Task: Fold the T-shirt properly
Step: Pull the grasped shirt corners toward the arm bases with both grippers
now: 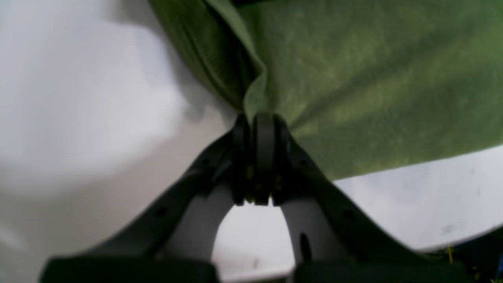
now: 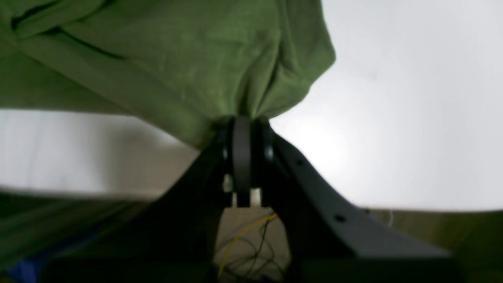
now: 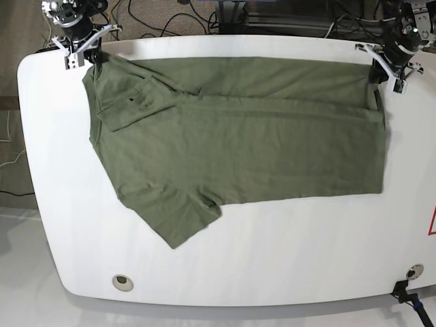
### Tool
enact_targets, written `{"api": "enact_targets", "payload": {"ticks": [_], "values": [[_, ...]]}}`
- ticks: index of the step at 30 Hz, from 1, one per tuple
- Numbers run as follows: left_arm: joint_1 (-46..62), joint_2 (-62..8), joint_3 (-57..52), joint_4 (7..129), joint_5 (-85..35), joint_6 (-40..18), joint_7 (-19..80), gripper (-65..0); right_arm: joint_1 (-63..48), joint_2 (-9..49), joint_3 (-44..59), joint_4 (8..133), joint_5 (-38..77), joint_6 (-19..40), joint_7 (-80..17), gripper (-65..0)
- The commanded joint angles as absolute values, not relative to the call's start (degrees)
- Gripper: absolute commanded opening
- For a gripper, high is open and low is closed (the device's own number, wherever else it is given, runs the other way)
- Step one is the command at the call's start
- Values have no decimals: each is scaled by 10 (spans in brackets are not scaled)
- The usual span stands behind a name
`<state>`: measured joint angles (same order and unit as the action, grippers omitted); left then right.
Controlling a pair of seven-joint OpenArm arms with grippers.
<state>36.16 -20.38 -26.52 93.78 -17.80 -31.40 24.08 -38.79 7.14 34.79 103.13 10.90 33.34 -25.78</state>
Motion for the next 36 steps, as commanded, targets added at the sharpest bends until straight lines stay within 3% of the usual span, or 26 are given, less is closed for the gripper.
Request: {"api": "enact_targets", "payload": {"ticks": [1, 21, 23, 26, 28, 36], "values": [[380, -212, -272, 961, -182, -315, 233, -650, -400, 78, 360, 1042, 113, 329, -249, -650], [387, -211, -270, 962, -181, -315, 235, -650, -414, 76, 359, 1041, 113, 329, -249, -650], [385, -212, -270, 963, -181, -315, 262, -650, -415, 75, 359, 1041, 113, 329, -249, -615], [385, -212, -271, 963, -181, -315, 276, -461, -415, 75, 359, 1041, 113, 329, -249, -538], [385, -212, -272, 963, -181, -314, 278, -394, -414, 75, 359, 1041, 113, 329, -249, -508], [387, -215, -317, 964, -180, -314, 279, -369, -411, 77, 363, 1067, 144, 329, -249, -488]]}}
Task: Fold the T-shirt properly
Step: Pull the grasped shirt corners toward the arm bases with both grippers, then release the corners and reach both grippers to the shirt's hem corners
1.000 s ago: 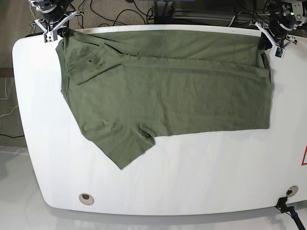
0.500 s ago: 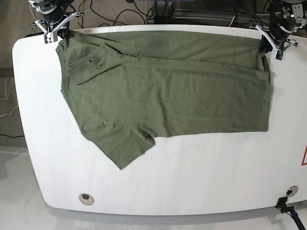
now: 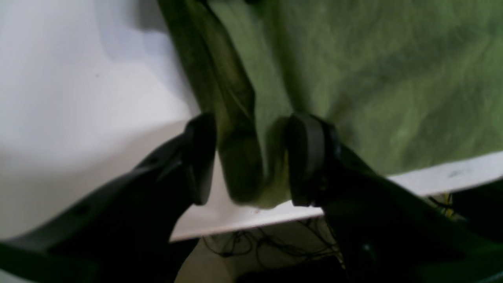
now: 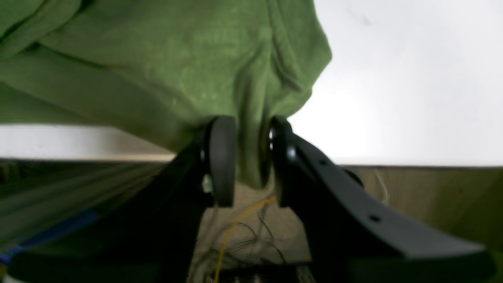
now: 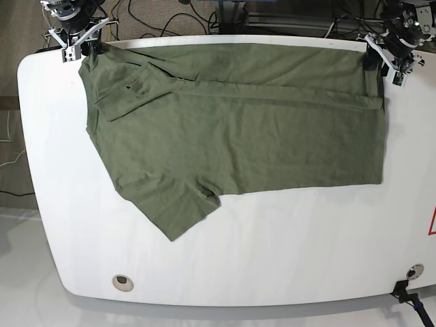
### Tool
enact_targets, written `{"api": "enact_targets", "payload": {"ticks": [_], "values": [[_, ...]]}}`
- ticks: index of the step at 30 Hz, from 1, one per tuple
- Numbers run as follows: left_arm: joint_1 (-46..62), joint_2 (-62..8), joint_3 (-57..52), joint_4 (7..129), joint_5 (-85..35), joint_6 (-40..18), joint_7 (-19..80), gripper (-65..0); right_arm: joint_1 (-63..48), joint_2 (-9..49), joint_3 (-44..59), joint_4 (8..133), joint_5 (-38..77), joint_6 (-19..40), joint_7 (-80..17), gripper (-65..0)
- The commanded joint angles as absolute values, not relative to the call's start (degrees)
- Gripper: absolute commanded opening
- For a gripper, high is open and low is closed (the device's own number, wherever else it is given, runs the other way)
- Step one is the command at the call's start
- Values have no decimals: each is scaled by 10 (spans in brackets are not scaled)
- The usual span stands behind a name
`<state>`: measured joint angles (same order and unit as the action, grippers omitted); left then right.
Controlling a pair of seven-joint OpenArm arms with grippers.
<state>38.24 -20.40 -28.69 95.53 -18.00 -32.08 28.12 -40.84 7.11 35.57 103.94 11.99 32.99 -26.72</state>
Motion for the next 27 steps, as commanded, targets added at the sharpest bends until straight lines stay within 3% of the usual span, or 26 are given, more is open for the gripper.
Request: {"api": "enact_targets", "payload": {"ticks": [1, 11, 18, 27], "values": [[385, -213, -335, 964, -181, -315, 279, -369, -414, 78, 363, 1080, 158, 328, -249, -488], [331, -206, -349, 1052, -183, -315, 282, -369, -380, 77, 361, 1126, 167, 327, -250, -488], [257, -193, -349, 1054, -182, -315, 353, -370, -327, 78, 361, 1126, 170, 328, -301, -487], [200, -150, -339, 1054, -180, -314, 356, -370, -233, 78, 326, 1117, 167, 329, -340, -487]]}}
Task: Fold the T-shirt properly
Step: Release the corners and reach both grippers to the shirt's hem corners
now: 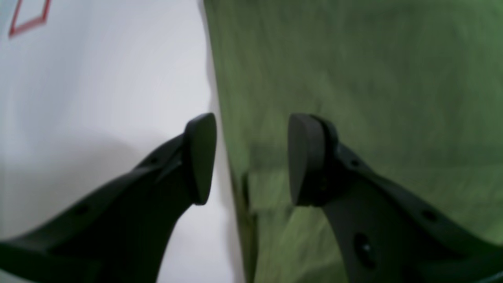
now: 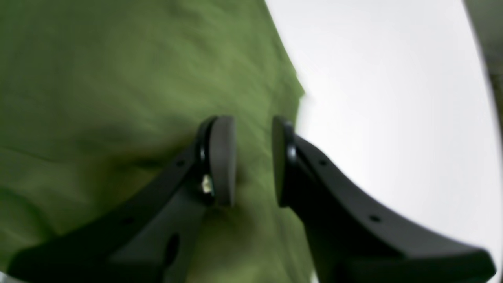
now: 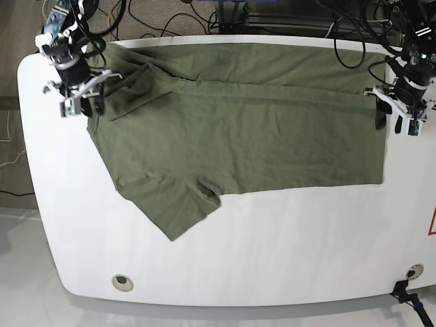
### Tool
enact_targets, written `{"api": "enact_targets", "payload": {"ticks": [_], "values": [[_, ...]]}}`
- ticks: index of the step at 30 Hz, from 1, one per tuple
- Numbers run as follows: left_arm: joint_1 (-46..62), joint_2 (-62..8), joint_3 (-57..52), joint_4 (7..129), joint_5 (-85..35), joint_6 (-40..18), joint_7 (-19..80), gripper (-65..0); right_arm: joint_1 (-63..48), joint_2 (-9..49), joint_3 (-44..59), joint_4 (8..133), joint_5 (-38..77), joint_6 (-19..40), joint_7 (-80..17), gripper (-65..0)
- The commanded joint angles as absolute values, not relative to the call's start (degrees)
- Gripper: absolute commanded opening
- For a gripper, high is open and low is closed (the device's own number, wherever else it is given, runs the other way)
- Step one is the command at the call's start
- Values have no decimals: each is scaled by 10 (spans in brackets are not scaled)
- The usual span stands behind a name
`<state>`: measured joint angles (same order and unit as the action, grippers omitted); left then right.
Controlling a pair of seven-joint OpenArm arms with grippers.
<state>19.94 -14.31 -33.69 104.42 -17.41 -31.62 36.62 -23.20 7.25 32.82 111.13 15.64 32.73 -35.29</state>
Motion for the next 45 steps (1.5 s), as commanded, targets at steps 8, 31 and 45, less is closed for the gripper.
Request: {"api": "enact_targets", "payload": {"ticks": [8, 31, 45], "values": [[113, -145, -314, 1002, -180, -311, 356, -369, -140, 94, 288, 1051, 166, 329, -342, -487], [-105, -178, -257, 657, -180, -312, 263, -71, 171, 165, 168, 634, 165, 325, -265, -248], [-165, -190, -248, 524, -179, -314, 221, -71, 211, 184, 162, 501, 165, 328, -207, -248]]}}
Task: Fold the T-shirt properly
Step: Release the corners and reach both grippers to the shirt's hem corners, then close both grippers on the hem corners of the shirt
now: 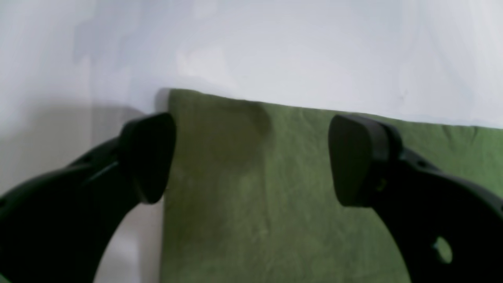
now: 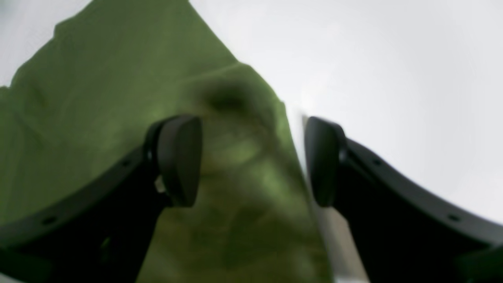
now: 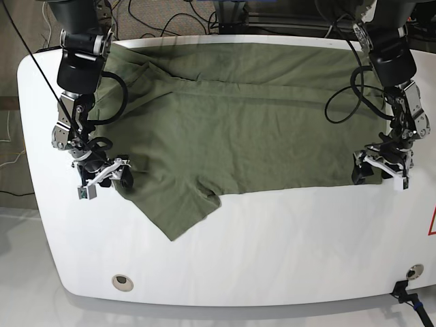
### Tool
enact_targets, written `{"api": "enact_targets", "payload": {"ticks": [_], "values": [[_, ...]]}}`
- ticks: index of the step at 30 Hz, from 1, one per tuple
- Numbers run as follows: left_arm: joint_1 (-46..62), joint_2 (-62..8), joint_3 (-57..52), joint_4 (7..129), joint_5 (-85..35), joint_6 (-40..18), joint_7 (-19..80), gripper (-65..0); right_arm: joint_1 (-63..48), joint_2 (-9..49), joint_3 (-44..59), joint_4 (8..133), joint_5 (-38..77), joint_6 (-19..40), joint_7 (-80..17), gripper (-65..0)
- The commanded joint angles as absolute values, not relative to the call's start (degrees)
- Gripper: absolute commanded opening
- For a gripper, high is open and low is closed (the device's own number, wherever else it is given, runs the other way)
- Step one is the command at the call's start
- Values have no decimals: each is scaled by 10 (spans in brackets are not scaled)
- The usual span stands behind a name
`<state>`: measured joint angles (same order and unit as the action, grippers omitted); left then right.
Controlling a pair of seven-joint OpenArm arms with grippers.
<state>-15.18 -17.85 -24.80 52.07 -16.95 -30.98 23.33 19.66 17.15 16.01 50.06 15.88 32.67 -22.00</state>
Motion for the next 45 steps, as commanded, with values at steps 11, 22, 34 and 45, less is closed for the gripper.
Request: {"api": "enact_targets", "payload": {"ticks": [11, 22, 34, 45], "values": [[-164, -189, -248, 522, -182, -315, 221, -71, 192, 183, 119, 484, 169, 349, -186, -248], [-160, -190, -252, 524, -183, -334, 221, -71, 180, 182, 119, 492, 167, 349, -186, -318], [-160, -191, -305, 525, -182, -332, 221, -71, 181, 182, 119, 491, 167, 347, -186, -650], [-178, -187, -302, 473, -141, -330, 192, -71, 181, 182, 119, 492, 169, 349, -186, -650]]}}
